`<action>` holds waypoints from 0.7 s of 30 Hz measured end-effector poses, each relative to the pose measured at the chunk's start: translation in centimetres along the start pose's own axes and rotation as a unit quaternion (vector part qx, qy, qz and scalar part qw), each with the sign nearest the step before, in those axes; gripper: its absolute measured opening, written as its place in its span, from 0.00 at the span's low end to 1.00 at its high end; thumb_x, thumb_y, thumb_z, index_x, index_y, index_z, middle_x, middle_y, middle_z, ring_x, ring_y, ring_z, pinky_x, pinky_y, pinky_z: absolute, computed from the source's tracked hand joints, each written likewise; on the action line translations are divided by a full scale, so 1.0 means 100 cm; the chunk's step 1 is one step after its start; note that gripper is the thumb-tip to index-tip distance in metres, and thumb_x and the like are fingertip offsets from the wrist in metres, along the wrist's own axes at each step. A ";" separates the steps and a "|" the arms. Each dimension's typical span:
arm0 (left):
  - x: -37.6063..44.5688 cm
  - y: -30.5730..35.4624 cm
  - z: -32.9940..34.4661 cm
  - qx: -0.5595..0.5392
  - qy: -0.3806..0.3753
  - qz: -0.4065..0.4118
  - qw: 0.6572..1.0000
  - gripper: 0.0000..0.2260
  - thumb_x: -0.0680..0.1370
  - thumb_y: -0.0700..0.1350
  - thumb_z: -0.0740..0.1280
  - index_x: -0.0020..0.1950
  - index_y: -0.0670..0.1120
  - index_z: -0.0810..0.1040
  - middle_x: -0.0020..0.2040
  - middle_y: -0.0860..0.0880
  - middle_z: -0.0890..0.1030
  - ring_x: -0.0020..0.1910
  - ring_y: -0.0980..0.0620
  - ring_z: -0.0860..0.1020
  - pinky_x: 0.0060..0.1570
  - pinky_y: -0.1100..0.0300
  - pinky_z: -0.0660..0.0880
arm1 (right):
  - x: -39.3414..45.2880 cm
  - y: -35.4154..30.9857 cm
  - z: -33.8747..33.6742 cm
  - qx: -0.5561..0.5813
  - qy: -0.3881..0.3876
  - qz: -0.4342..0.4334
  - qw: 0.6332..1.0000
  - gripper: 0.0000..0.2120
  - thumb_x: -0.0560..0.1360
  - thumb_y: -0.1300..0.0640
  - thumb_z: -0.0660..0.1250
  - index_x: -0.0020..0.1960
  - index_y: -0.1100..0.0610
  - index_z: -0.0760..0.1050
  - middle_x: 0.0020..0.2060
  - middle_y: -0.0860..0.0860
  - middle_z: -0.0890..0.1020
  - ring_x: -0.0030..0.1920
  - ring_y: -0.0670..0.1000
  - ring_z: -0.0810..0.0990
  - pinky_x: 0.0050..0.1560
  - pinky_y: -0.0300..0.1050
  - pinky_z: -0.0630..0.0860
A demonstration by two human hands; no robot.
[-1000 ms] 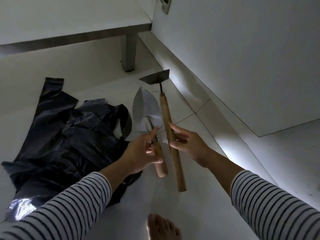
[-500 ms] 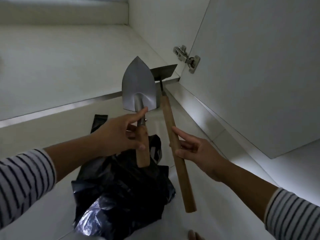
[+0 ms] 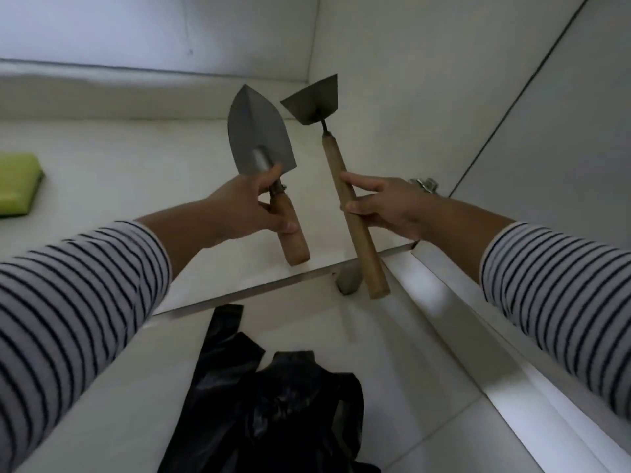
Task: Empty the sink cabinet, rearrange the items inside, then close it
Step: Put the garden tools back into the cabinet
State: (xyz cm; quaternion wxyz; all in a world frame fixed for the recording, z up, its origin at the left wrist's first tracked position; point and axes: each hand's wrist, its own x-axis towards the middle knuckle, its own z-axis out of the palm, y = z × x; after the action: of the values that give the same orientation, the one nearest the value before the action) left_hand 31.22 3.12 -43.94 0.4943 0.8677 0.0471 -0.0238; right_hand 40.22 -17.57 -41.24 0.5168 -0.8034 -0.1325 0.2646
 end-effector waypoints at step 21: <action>0.204 -0.017 0.020 0.053 0.044 -0.071 0.995 0.35 0.73 0.51 0.70 0.76 0.49 0.55 0.72 0.46 0.65 0.68 0.47 0.65 0.65 0.57 0.62 | 0.186 -0.002 -0.032 -0.282 0.159 0.002 0.946 0.16 0.79 0.59 0.59 0.65 0.52 0.74 0.62 0.53 0.76 0.56 0.55 0.76 0.58 0.47 0.76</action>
State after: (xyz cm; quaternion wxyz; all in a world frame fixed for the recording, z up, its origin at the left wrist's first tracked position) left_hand 51.37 3.51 -48.22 0.4417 0.8875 0.1295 -0.0229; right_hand 57.38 -10.87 -45.33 0.2824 -0.9482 -0.1165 0.0867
